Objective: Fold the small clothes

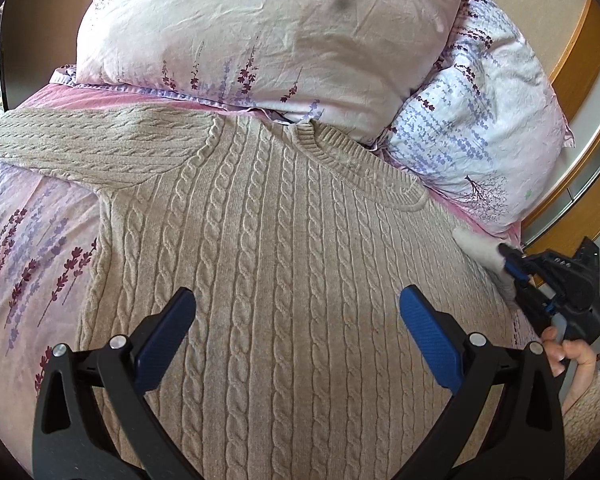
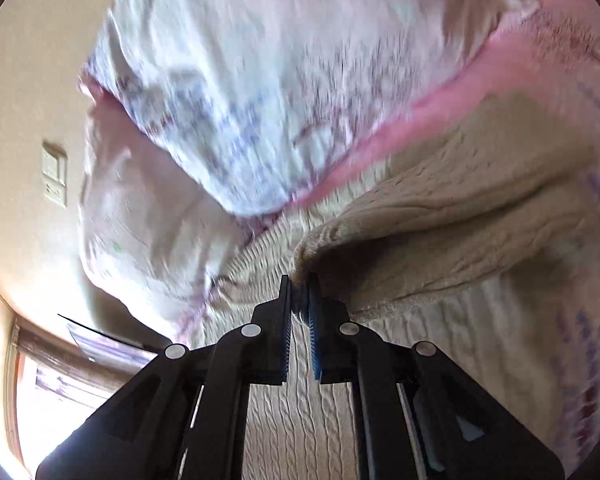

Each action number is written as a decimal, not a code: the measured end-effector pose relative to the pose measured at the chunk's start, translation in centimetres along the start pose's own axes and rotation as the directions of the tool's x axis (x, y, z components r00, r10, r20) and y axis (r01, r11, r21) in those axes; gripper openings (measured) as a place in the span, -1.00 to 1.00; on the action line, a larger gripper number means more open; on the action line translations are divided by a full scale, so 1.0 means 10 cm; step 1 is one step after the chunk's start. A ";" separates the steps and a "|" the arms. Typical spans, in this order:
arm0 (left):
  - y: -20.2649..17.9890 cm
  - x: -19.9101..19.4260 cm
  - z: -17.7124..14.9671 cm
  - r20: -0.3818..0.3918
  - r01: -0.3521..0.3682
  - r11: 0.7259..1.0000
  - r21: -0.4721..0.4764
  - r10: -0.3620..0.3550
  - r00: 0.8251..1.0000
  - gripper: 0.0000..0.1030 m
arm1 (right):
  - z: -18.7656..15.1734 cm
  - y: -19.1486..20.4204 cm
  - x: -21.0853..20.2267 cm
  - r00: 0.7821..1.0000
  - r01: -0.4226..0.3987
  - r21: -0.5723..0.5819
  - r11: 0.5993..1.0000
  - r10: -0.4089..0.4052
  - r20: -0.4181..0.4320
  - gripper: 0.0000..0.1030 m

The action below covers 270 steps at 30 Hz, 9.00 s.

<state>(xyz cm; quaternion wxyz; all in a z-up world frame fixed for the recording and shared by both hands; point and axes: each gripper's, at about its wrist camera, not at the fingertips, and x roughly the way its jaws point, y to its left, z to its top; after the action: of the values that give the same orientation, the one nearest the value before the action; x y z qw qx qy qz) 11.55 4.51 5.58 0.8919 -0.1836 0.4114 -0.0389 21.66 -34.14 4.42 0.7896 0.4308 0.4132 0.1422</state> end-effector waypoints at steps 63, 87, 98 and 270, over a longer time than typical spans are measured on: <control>0.16 1.45 1.00 -0.244 0.192 0.930 -0.313 -0.274 0.930 -0.85 | -0.02 -0.88 -0.56 0.968 0.019 0.408 0.913 -0.119 0.220 -0.80; 0.82 1.04 1.01 -0.146 0.105 0.960 -0.259 -0.146 0.978 -0.12 | -0.38 0.09 -0.36 0.847 0.493 -0.105 0.863 -0.449 0.285 -0.50; 1.89 0.03 0.77 0.052 0.101 0.871 -0.481 -0.086 0.995 0.19 | -0.34 0.38 0.37 0.840 0.536 -0.352 0.767 -0.524 0.137 0.48; 1.21 -0.63 -0.73 -0.338 0.333 0.886 -0.323 -0.437 0.834 -0.11 | -1.01 -0.94 -1.13 0.866 -0.127 0.089 0.988 0.154 -0.476 -0.36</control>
<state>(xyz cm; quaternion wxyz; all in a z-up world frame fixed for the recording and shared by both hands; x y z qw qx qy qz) 0.98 14.99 1.40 0.7313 -0.3622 0.5410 -0.2035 5.62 -40.51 -0.02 0.6376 0.4322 0.5678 0.2904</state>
